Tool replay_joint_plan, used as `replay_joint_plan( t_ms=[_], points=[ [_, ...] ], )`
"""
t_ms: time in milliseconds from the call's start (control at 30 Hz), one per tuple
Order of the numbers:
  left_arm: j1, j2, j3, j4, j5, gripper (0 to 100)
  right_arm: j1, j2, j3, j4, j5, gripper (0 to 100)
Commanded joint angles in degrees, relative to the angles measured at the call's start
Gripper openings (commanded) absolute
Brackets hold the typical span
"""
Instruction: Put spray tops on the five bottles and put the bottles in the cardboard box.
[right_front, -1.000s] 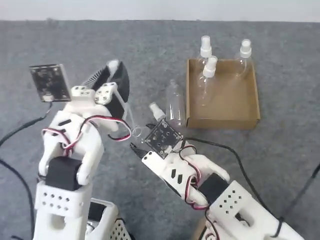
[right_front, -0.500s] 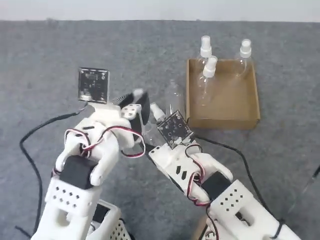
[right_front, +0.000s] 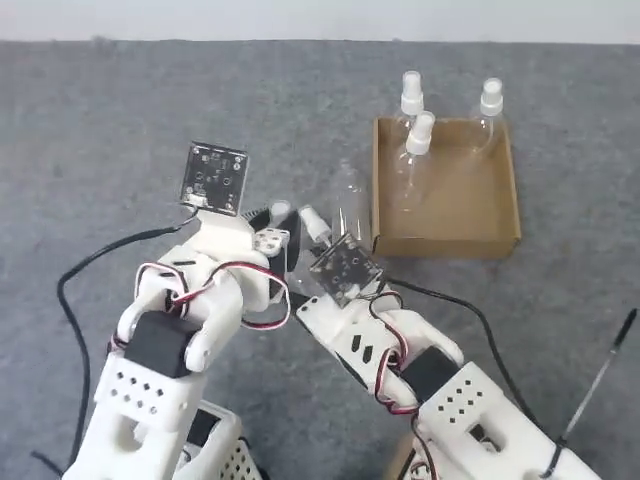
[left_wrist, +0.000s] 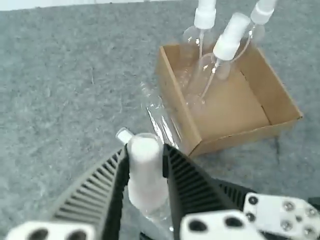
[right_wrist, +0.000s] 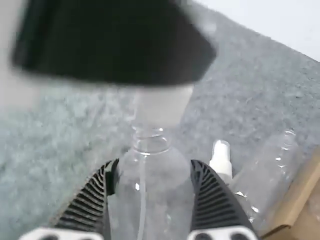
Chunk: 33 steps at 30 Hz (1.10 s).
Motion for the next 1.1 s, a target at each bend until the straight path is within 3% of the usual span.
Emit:
replay_joint_plan(
  t_ms=[0, 233, 567, 933, 1067],
  points=[
    [0.0, -1.3, 0.3, 0.0, -1.0, 2, 3.8, -2.9, -0.6, -4.4, -8.2, 0.6],
    [-0.3, -1.3, -2.0, 0.4, -1.1, 19, 5.0, -2.9, -0.6, -4.7, -9.4, 0.6],
    [-10.6, -0.7, -12.2, -0.1, -4.0, 18, 5.0, -2.8, -0.5, -4.3, -9.1, 0.6],
    [-10.4, -0.7, -2.0, -9.5, -5.5, 18, 5.0, -2.8, -0.5, -4.2, -9.1, 0.6],
    [-6.2, -0.7, 0.4, -9.5, -6.2, 18, 5.0, -2.8, -0.5, -4.2, -9.1, 0.6]
  ],
)
